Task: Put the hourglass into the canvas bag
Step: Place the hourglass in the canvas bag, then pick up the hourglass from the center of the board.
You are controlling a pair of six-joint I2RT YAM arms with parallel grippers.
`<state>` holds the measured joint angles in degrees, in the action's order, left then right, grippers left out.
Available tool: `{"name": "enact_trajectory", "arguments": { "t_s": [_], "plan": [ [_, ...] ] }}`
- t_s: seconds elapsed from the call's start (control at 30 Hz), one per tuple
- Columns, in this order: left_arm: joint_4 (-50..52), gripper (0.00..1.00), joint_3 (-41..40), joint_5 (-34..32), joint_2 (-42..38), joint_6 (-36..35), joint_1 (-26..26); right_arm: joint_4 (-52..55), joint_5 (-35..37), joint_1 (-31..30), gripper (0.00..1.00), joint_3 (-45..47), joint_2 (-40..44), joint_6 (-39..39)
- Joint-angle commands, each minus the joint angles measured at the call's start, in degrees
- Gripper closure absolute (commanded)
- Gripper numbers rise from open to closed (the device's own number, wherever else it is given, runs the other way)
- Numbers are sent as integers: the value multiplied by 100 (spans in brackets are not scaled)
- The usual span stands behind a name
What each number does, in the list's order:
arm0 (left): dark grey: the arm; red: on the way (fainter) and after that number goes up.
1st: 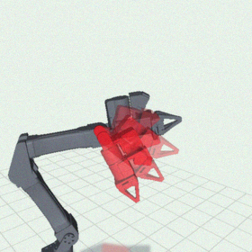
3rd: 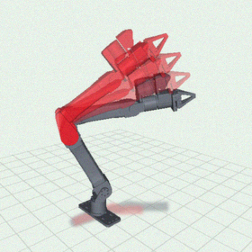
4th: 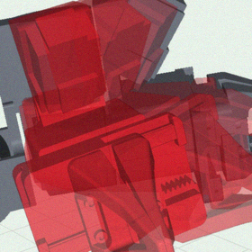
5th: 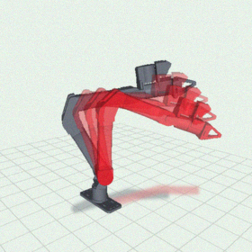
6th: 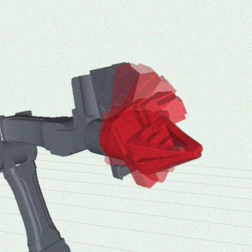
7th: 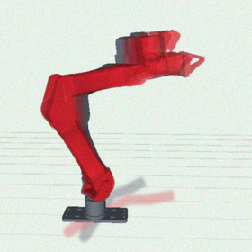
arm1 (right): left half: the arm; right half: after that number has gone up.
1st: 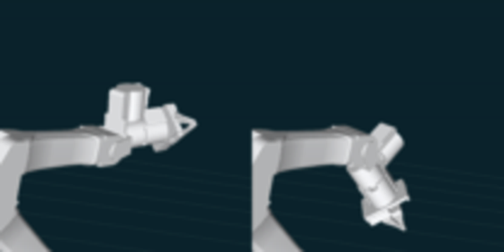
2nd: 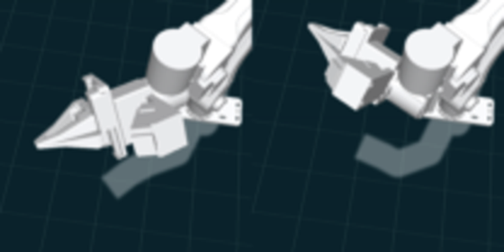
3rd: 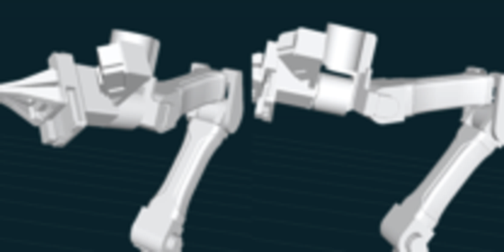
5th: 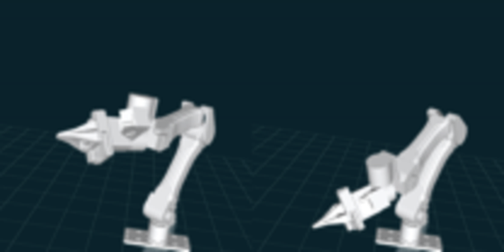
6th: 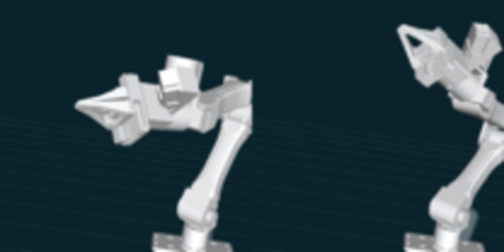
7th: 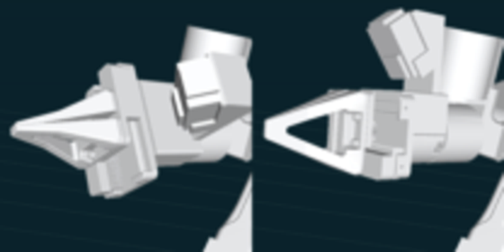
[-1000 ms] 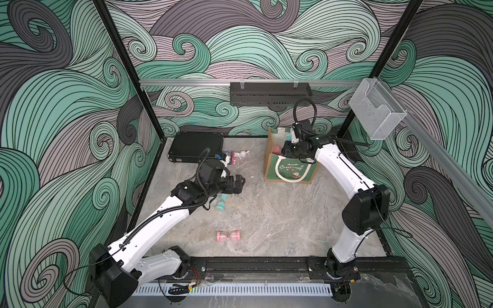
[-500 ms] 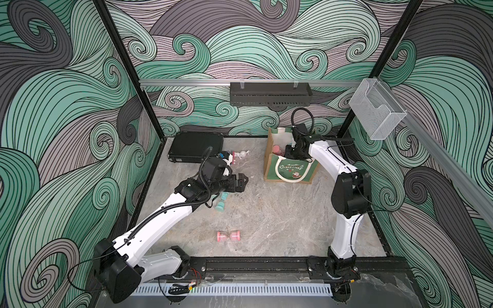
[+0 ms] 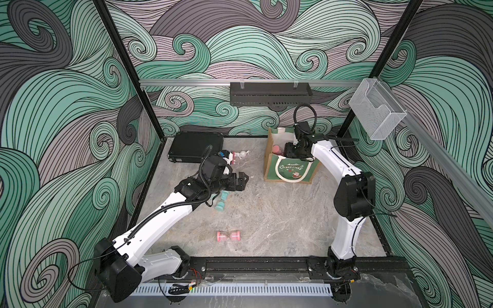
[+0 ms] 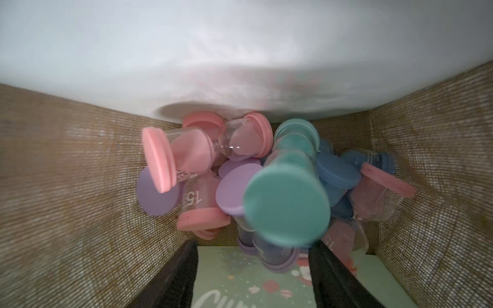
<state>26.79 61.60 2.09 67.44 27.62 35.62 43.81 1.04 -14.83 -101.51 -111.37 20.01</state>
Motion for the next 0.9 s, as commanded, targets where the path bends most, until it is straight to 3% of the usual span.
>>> {"name": "enact_trajectory", "arguments": {
  "t_s": [0.0,0.37,0.7,0.87],
  "plan": [
    [-25,1,229,-106,5,-37,-65,-70,-146,0,27,-3,443,-32],
    [159,1,215,-300,-295,-11,-72,-304,-500,-259,14,343,1548,-253],
    [504,1,-105,-767,-858,-16,-74,-1163,-704,-1351,1,1805,2952,-1044],
    [701,2,-363,-994,-1262,118,-79,-1795,-903,-2027,0,2867,3699,-1308]
  ]
}}
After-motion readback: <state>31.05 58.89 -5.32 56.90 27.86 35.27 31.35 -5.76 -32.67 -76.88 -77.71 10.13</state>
